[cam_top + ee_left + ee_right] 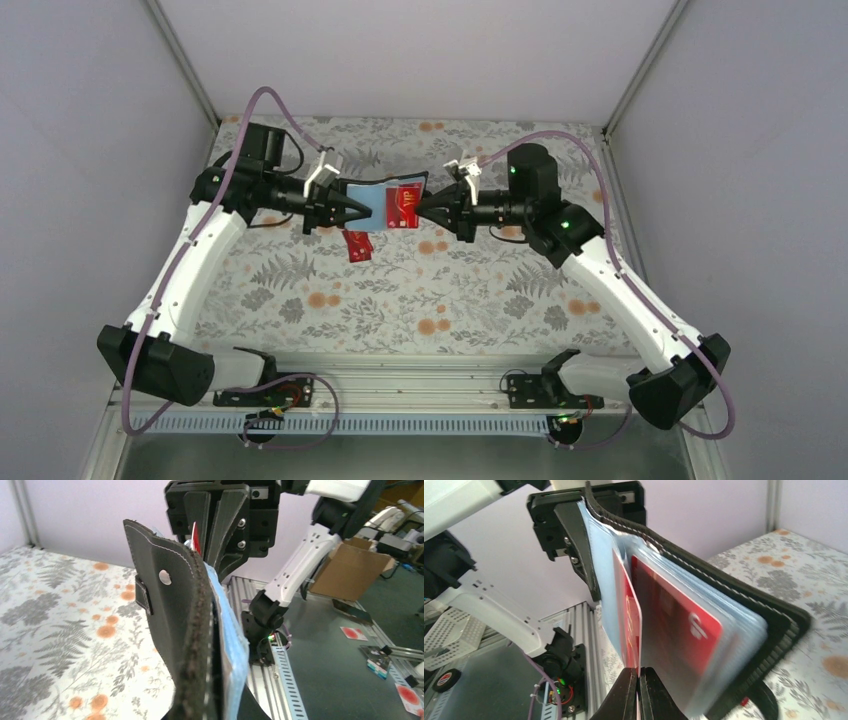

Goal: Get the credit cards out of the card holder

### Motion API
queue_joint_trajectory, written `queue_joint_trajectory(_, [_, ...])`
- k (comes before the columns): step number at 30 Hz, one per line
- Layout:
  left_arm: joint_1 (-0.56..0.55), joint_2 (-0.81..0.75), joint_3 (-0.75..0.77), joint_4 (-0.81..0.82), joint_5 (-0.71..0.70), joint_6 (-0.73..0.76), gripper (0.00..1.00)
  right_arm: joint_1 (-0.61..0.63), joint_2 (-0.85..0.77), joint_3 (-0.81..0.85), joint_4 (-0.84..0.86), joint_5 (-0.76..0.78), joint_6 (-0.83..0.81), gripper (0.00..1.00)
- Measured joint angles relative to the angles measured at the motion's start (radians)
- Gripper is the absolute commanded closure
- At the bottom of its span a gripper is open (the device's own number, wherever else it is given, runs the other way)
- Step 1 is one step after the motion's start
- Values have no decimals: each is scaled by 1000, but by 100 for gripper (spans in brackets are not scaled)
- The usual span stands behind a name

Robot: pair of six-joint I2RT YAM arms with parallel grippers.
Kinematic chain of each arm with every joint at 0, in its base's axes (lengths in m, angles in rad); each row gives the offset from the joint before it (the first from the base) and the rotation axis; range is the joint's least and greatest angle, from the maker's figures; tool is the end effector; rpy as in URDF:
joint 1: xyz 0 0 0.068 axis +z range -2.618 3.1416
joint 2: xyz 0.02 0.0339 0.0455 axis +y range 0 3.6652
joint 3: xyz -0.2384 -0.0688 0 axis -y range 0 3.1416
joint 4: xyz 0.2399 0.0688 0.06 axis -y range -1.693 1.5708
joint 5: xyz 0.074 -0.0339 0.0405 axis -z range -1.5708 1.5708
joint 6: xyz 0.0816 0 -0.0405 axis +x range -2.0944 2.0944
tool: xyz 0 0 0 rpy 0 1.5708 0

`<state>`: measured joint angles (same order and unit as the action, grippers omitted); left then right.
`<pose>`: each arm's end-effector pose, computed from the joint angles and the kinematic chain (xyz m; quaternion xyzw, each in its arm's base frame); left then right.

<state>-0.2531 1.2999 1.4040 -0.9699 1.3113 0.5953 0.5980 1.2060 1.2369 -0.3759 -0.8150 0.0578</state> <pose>0.2224 -0.1390 0.3555 0.4980 0.5913 -0.5172 0.3671 0.2105 0.2153 0.3596 -0.4201 0.6629 0.4770 0.3956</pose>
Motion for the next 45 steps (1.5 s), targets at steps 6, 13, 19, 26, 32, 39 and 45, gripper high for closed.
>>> queue_joint_trajectory(6, [54,-3,1,38,-91,-70,98,-83,-13,-21,-14,17,14,96])
queue_joint_trajectory(13, [215,-12,-6,124,-339,-179,98,-160,90,1,-5,12,91,96])
queue_joint_trajectory(19, [326,-55,-29,203,-581,-224,98,-137,443,86,29,-38,198,96])
queue_joint_trajectory(26, [336,-75,-31,243,-642,-241,98,-21,885,328,21,-79,276,96])
queue_joint_trajectory(32, [336,-74,-33,243,-624,-241,98,22,1094,457,-8,-97,316,96])
queue_joint_trajectory(39, [336,-74,-33,240,-591,-241,98,22,1159,478,-37,-108,343,74])
queue_joint_trajectory(45, [336,-74,-27,219,-537,-232,98,22,1152,499,-93,-64,322,38])
